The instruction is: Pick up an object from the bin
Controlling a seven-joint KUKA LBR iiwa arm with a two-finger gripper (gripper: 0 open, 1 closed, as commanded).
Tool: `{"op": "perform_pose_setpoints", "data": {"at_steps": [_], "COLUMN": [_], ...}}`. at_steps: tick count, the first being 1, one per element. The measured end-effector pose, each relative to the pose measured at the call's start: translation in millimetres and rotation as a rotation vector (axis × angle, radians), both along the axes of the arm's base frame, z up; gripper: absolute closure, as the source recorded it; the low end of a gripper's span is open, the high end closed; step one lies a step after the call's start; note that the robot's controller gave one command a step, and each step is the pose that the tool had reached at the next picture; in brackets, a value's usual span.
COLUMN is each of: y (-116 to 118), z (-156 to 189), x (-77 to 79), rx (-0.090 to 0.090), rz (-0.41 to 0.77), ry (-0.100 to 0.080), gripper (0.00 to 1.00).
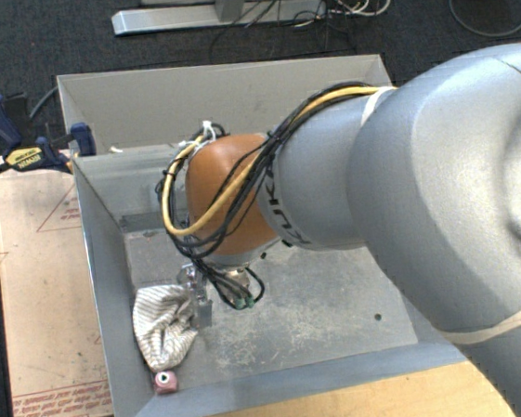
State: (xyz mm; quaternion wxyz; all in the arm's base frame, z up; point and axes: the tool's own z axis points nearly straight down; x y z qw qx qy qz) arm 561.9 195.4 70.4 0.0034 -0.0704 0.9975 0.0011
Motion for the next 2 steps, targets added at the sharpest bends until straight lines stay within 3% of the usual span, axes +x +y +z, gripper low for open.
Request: {"op": "perform_pose_setpoints", "data": {"at_steps": [1,2], "y": [10.0,10.0], "z": [111.6,111.6], "x": [-2.6,-2.7], "rx": [0.002,0.002], "rz": [-0.011,-0.011], "ry": [-0.003,-0.003], "gripper": [1.0,1.0]}}
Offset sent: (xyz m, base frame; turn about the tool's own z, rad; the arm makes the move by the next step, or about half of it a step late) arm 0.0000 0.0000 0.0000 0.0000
